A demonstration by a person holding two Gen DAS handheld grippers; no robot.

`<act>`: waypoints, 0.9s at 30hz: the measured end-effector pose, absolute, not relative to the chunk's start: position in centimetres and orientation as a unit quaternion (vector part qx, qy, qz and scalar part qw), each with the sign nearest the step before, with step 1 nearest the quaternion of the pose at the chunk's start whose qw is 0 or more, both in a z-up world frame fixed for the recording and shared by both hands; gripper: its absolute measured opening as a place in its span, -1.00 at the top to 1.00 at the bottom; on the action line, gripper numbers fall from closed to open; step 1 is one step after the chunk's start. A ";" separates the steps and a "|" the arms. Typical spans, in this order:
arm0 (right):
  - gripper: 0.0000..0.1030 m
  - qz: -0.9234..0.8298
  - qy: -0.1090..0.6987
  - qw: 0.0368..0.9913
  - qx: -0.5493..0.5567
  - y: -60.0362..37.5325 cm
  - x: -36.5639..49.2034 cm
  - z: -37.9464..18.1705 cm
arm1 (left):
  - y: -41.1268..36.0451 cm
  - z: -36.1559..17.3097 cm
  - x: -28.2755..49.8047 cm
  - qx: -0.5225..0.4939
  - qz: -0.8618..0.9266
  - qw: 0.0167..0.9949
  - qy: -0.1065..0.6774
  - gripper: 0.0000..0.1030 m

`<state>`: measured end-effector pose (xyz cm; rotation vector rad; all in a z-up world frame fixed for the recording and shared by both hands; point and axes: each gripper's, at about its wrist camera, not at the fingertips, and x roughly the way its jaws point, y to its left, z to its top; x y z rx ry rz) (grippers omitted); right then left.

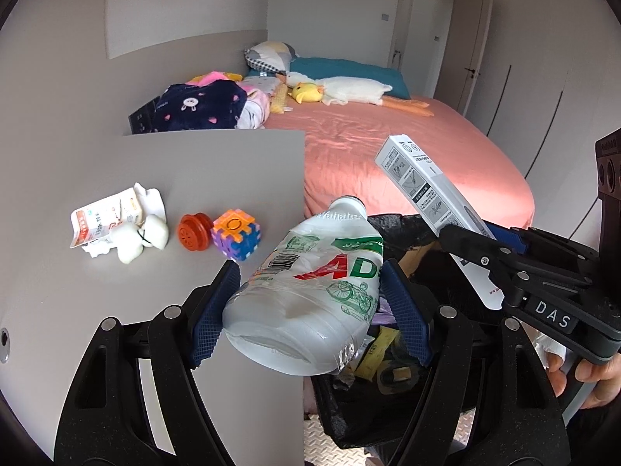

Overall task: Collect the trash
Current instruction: 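Carry the AD bottle and thermometer box over the bin with both tools, then open both tools to drop the bottle and box into the bin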

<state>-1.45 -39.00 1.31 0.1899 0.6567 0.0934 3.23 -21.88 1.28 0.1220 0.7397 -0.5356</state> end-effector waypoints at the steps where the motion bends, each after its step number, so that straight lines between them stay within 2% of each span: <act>1: 0.42 0.042 0.321 0.941 0.095 -39.4 -1.6 1.3 | -22.3 1.3 3.2 0.061 -0.261 0.895 0.357 -0.41; 24: 0.42 -0.027 0.335 0.932 0.138 -47.0 -3.3 -0.3 | -30.2 -0.5 2.6 0.092 -0.343 0.848 0.393 -0.43; 25: 0.37 -0.028 0.335 0.931 0.145 -47.4 -3.3 -0.4 | -30.5 -0.7 2.6 0.092 -0.358 0.839 0.399 -0.49; 26: 0.00 -0.031 0.334 0.929 0.155 -47.9 -3.4 -0.5 | -30.9 -0.9 2.6 0.096 -0.362 0.836 0.400 -0.80; 27: -0.30 -0.044 0.328 0.929 0.165 -48.4 -3.6 -0.5 | -31.2 -1.1 2.4 0.107 -0.352 0.842 0.395 -0.89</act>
